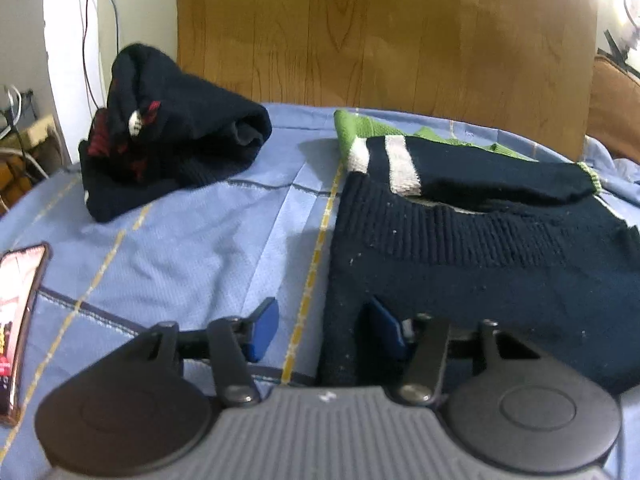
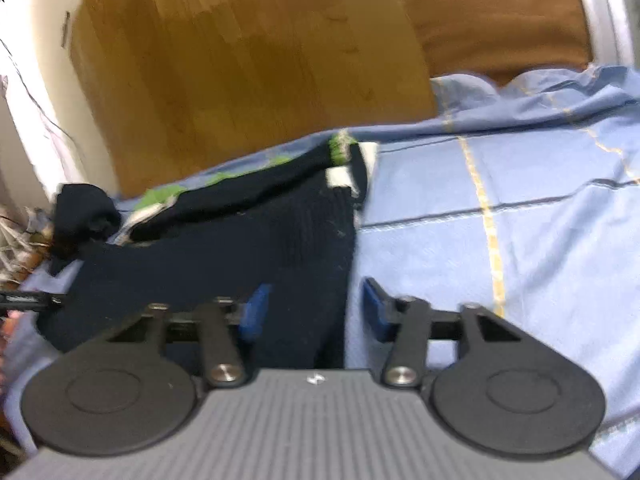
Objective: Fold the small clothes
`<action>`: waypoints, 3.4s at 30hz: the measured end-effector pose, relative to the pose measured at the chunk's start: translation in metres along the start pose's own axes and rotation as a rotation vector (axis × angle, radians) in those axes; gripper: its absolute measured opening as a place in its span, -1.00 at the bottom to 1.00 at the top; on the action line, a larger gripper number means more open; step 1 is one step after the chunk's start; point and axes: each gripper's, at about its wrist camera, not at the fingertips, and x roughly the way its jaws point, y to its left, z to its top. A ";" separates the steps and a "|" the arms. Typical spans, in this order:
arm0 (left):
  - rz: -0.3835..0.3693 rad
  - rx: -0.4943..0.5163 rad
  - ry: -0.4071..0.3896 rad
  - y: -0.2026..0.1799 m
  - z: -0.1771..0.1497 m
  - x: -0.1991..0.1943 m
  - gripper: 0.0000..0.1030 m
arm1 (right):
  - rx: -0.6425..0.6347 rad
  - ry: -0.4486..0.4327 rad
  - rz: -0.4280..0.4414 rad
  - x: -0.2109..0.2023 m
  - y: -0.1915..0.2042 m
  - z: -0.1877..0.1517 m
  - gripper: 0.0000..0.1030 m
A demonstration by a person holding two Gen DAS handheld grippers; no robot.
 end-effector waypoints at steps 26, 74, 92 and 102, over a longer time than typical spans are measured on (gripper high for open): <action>-0.178 0.356 0.142 -0.110 0.214 0.215 -0.44 | -0.222 0.435 0.324 0.310 0.027 0.196 -0.04; -0.155 -0.097 -0.064 0.024 0.045 -0.019 -0.10 | 0.079 -0.042 -0.006 0.012 0.000 0.079 0.23; -0.061 0.036 -0.011 0.005 0.035 0.015 -0.61 | 0.272 -0.072 0.031 -0.021 -0.017 0.005 -0.81; -0.102 0.027 -0.133 0.003 0.028 -0.046 -0.57 | 0.132 -0.239 0.049 -0.079 0.005 0.025 -0.25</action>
